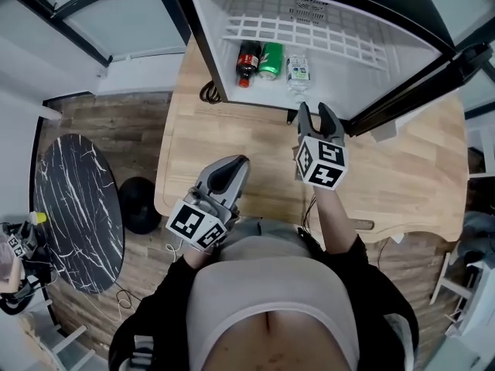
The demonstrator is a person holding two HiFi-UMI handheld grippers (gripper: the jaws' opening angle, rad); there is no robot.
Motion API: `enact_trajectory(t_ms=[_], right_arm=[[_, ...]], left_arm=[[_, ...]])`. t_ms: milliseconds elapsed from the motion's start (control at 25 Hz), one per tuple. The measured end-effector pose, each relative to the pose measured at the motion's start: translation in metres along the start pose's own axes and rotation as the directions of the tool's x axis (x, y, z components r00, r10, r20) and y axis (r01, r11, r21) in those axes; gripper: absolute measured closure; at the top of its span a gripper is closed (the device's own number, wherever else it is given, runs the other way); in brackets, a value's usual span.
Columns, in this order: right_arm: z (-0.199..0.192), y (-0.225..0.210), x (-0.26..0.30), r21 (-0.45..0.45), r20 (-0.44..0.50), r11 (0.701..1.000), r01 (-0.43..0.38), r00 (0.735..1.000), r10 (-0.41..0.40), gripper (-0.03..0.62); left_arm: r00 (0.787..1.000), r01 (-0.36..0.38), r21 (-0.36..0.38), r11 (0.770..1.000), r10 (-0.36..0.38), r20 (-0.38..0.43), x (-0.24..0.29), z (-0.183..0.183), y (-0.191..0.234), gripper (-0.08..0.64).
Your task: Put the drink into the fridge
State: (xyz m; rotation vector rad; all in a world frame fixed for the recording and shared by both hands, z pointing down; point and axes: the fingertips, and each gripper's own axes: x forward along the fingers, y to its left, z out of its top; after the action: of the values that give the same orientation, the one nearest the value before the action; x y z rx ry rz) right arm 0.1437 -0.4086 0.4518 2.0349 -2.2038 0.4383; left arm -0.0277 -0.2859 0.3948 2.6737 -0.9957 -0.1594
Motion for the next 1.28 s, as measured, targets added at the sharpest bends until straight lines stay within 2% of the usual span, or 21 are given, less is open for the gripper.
enact_trajectory(t_ms=[160, 760, 1280], right_arm=[[0.003, 0.000, -0.018, -0.006, 0.015, 1.000, 0.002, 1.000, -0.002, 0.445], [0.025, 0.009, -0.062, -0.024, 0.098, 1.000, 0.012, 0.995, -0.009, 0.522], [0.034, 0.030, -0.092, -0.031, 0.208, 0.999, -0.022, 0.978, 0.028, 0.554]], left_arm=[[0.999, 0.032, 0.005, 0.999, -0.032, 0.007, 0.009, 0.003, -0.006, 0.531], [0.993, 0.114, 0.023, 0.993, -0.114, 0.007, 0.022, 0.008, -0.018, 0.531], [0.985, 0.171, 0.043, 0.984, -0.171, 0.007, 0.017, 0.012, -0.018, 0.531]])
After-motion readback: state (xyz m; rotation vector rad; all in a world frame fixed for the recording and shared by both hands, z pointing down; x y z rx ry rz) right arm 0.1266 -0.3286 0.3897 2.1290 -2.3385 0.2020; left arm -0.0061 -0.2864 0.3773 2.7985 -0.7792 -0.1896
